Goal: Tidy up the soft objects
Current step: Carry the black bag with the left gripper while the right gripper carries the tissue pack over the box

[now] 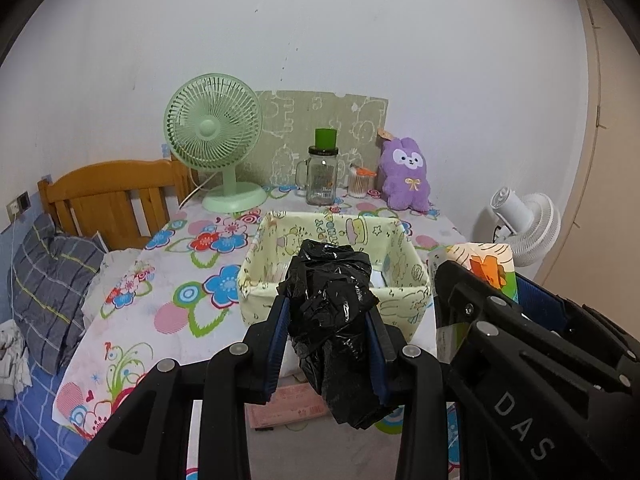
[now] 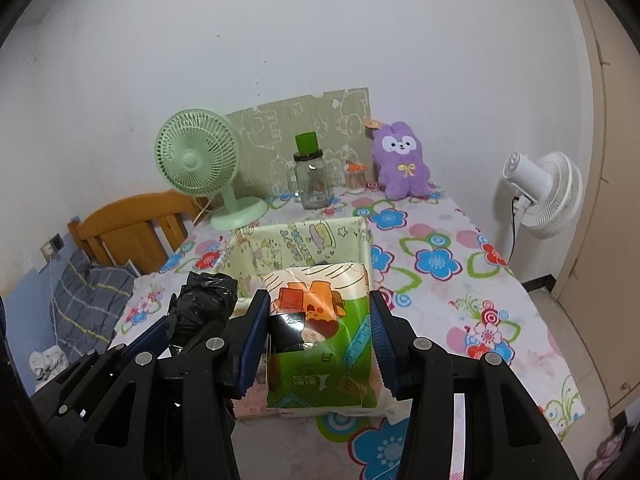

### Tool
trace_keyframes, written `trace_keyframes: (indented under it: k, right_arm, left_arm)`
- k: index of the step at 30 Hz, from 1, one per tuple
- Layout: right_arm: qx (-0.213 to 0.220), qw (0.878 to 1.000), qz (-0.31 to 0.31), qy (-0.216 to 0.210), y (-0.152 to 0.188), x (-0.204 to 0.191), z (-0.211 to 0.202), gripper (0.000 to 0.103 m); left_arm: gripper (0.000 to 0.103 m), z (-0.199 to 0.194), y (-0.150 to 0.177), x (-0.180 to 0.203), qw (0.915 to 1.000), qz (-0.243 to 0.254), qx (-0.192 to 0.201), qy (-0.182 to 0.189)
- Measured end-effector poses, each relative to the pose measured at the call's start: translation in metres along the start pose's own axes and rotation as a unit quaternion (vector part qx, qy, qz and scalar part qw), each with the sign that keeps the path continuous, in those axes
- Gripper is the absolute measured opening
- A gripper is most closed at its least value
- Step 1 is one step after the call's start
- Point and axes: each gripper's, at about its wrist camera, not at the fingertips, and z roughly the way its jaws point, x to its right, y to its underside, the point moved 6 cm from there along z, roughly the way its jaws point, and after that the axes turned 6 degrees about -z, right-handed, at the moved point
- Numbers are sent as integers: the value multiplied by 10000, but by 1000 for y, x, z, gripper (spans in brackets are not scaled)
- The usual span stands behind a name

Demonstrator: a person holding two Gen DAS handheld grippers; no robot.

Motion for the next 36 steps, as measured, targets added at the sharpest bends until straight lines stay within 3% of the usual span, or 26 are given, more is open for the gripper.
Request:
trace_keyframes:
  k: [18,36]
  right_arm:
    - [163,9999,31,-32,-30,3,11,52]
    - [82,9998,86,-136,-55,6,68,52]
  left_arm:
    - [36,11,-32,5,9999,59,127,25]
    - [36,63,-56,-2,10000,-21,-7,12]
